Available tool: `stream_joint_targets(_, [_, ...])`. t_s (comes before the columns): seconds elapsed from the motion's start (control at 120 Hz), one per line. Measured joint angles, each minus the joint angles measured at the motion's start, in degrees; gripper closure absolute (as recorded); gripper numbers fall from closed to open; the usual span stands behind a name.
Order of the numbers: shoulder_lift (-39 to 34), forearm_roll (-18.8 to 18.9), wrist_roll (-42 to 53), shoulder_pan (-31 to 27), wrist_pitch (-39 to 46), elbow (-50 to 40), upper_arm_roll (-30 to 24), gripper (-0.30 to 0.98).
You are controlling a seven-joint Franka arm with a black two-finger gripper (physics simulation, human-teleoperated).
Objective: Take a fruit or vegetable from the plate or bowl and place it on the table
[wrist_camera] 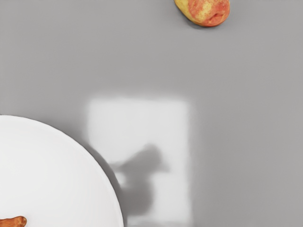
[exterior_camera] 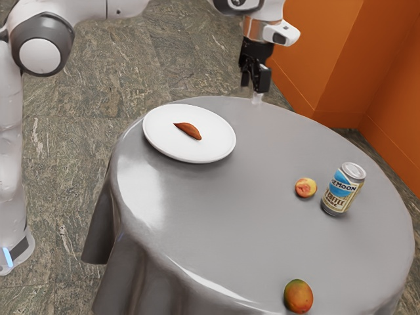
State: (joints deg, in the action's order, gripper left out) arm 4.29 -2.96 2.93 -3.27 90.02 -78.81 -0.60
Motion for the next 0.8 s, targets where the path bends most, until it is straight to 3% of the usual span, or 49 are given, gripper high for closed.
stream_joint_targets(0.267, [-0.25, -2.4, 3.6, -1.96, -0.24, 0.14, 0.06, 0.0])
stream_joint_targets(0.542, [2.01, 6.58, 20.74, -2.21, -1.8, 1.05, -0.14, 0.0])
stream_joint_targets(0.8, [5.3, 8.82, 35.81, -3.62, -0.22, 1.09, 0.1, 0.0])
